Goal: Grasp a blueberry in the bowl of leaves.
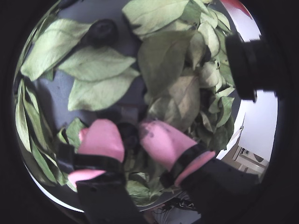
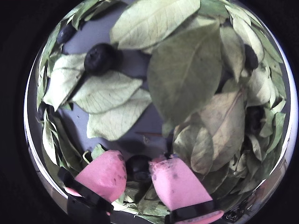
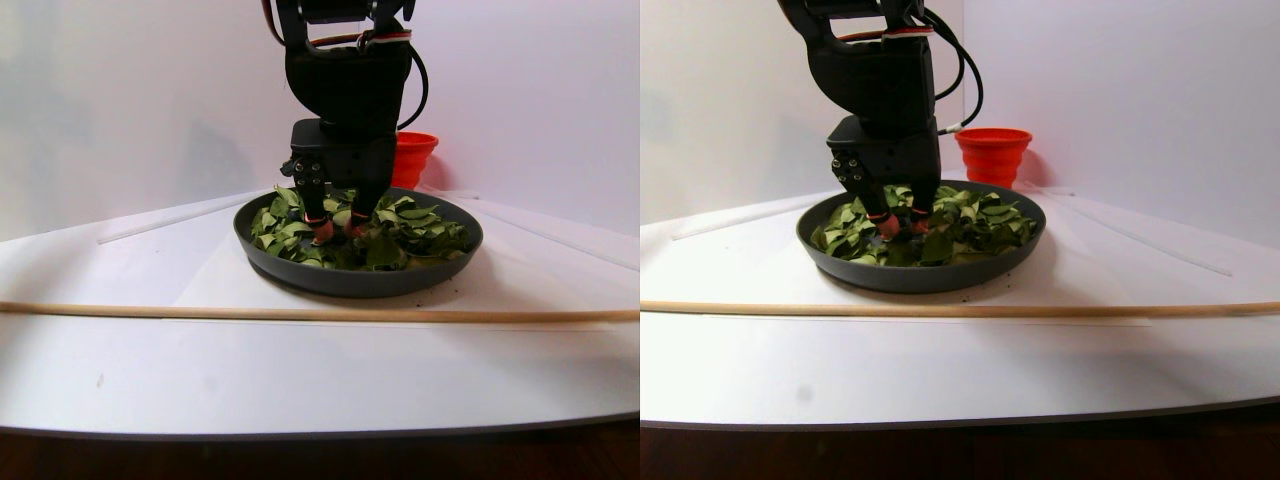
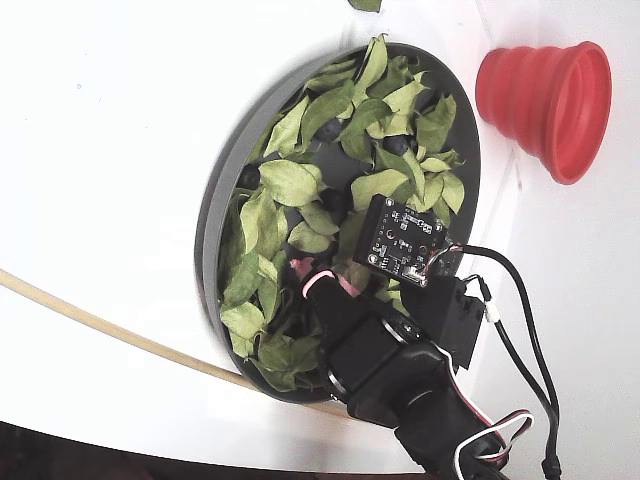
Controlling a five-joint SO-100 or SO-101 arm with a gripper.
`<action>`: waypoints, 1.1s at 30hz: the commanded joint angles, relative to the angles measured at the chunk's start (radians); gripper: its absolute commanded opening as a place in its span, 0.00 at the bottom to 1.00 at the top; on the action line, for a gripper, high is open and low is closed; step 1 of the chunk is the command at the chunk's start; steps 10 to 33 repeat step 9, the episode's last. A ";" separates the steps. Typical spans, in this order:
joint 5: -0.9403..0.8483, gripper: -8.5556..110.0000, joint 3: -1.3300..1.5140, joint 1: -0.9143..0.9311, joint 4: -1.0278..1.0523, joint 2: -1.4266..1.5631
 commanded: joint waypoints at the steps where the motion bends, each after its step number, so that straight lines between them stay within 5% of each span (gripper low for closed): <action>1: -0.006 0.15 -0.029 0.011 0.011 0.110; 33: -0.018 0.15 -0.031 0.017 0.011 0.147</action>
